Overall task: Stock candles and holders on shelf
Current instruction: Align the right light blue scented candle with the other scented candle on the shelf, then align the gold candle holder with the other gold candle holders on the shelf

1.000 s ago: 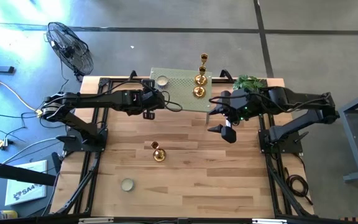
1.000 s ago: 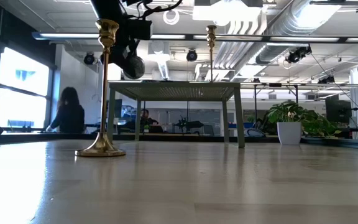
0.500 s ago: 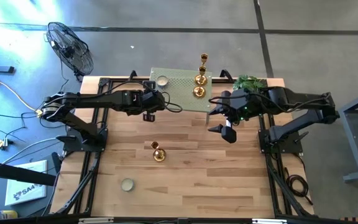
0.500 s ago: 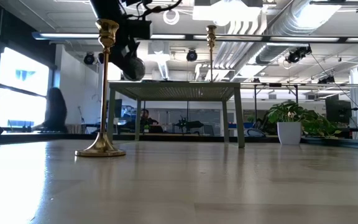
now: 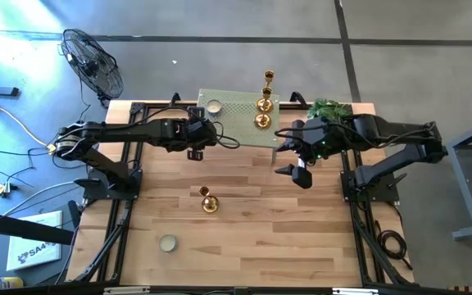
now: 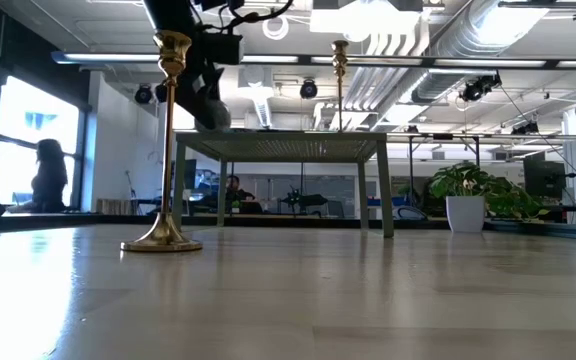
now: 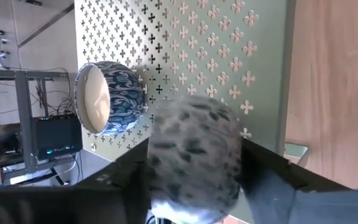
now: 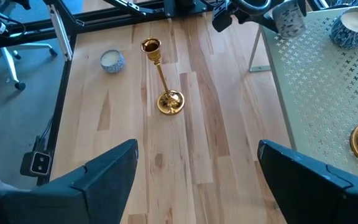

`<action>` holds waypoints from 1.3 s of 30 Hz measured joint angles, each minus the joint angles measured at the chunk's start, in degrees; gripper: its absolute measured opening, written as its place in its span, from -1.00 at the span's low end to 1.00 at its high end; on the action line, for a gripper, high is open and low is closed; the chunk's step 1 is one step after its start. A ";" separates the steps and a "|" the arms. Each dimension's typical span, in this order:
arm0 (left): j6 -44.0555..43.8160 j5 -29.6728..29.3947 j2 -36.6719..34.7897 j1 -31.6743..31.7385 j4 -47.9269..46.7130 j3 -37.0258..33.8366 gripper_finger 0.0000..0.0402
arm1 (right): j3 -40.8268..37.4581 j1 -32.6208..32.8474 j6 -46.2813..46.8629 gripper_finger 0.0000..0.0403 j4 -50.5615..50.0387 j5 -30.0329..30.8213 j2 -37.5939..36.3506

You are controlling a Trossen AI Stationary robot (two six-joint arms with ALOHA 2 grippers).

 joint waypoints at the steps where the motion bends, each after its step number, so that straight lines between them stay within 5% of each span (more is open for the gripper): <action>1: 0.01 0.07 0.00 0.00 0.21 0.00 0.07 | 0.00 -0.02 0.00 0.62 -0.08 0.00 0.00; 8: 0.03 3.12 -0.02 0.00 0.76 0.02 0.54 | 0.00 0.01 -0.22 0.62 -0.32 0.00 0.00; 14: 0.03 4.65 -0.07 0.00 1.16 0.02 0.75 | 0.00 -0.02 -0.87 0.62 -0.85 0.02 0.00; 32: 9.15 4.88 -0.04 0.02 7.33 0.02 0.79 | 0.00 -0.01 -1.31 0.62 -2.15 0.07 0.00; 39: 9.26 0.53 -0.74 -1.76 5.87 1.15 0.79 | 0.00 0.01 -2.30 0.62 -2.16 0.53 0.00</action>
